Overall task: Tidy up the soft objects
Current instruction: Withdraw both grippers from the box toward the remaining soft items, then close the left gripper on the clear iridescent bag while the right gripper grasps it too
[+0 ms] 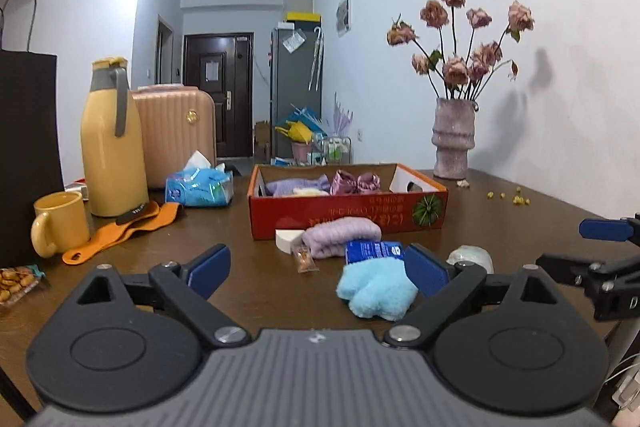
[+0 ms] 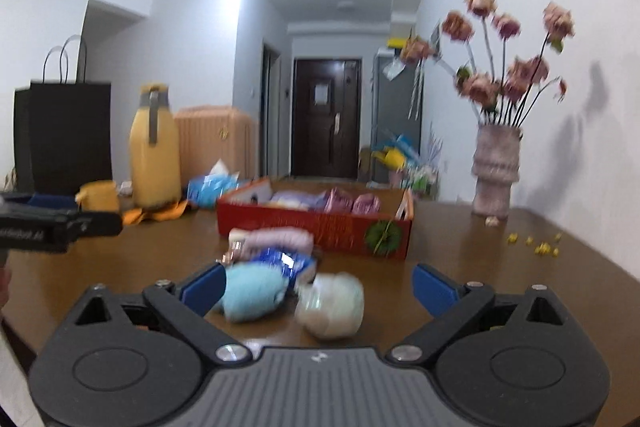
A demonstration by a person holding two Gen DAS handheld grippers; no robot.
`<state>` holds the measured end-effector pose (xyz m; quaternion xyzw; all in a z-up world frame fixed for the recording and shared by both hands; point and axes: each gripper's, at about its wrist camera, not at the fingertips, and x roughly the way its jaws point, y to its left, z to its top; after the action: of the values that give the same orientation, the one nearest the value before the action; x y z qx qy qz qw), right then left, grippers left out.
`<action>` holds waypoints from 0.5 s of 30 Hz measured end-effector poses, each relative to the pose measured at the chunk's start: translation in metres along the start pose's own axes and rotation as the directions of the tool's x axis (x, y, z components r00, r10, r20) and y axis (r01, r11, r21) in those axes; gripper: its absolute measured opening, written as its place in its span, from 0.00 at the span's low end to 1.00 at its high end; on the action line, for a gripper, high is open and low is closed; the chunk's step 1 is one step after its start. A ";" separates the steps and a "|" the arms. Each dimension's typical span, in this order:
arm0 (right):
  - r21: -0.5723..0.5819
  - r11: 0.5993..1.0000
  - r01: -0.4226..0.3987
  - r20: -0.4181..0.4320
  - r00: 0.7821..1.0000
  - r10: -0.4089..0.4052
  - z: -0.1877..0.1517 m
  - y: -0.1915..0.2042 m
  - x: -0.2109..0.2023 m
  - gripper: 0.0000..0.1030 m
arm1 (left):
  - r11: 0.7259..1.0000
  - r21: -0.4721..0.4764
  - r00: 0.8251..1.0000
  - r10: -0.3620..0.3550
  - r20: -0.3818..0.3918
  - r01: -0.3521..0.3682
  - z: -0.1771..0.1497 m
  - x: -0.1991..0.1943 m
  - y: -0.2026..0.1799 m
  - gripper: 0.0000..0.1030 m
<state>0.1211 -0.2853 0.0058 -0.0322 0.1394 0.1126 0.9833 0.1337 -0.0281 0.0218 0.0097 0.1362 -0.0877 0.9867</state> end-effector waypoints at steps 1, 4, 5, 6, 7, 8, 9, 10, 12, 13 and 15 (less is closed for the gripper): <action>0.000 1.000 0.006 -0.007 1.000 -0.006 -0.002 0.000 0.002 0.96 | 1.000 -0.004 1.000 -0.006 -0.004 0.006 0.000 0.003 -0.001 0.93; 0.020 1.000 0.005 -0.008 1.000 -0.005 -0.003 -0.005 0.007 0.96 | 1.000 -0.003 0.999 -0.024 -0.020 0.024 0.002 0.014 -0.006 0.93; 0.026 1.000 0.003 -0.009 1.000 -0.003 -0.003 -0.006 0.009 0.95 | 0.999 -0.004 0.999 -0.037 -0.027 0.037 0.002 0.019 -0.009 0.93; 0.032 0.999 0.007 -0.009 1.000 -0.006 -0.003 -0.009 0.012 0.93 | 0.998 -0.007 0.998 -0.055 -0.035 0.055 0.004 0.026 -0.014 0.93; 0.040 0.999 0.016 -0.009 1.000 -0.016 -0.002 -0.013 0.014 0.93 | 0.996 -0.015 0.995 -0.086 -0.045 0.086 0.005 0.034 -0.020 0.93; 0.056 0.998 0.035 -0.009 0.999 -0.035 0.000 -0.019 0.018 0.93 | 0.992 -0.019 0.990 -0.129 -0.054 0.128 0.006 0.044 -0.028 0.93; 0.071 0.996 0.052 -0.009 0.999 -0.052 0.000 -0.025 0.019 0.93 | 0.985 -0.012 0.983 -0.173 -0.067 0.172 0.005 0.054 -0.038 0.93; 0.092 0.993 0.077 -0.015 0.997 -0.076 0.001 -0.033 0.022 0.92 | 0.981 0.003 0.977 -0.195 -0.083 0.196 0.005 0.065 -0.049 0.93; 0.119 0.987 0.108 -0.040 0.994 -0.104 0.001 -0.050 0.028 0.90 | 0.974 0.042 0.969 -0.217 -0.119 0.224 0.003 0.084 -0.072 0.89; 0.137 0.984 0.112 -0.055 0.993 -0.105 0.001 -0.058 0.032 0.84 | 0.969 0.043 0.962 -0.237 -0.134 0.244 0.003 0.091 -0.078 0.84; 0.203 0.976 0.080 -0.088 0.994 -0.063 0.000 -0.076 0.041 0.73 | 0.957 -0.022 0.940 -0.289 -0.181 0.290 -0.001 0.105 -0.081 0.71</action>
<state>0.1770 -0.3504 -0.0037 0.0604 0.1887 0.0606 0.9783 0.2188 -0.1258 -0.0068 -0.0001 0.2257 -0.2309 0.9464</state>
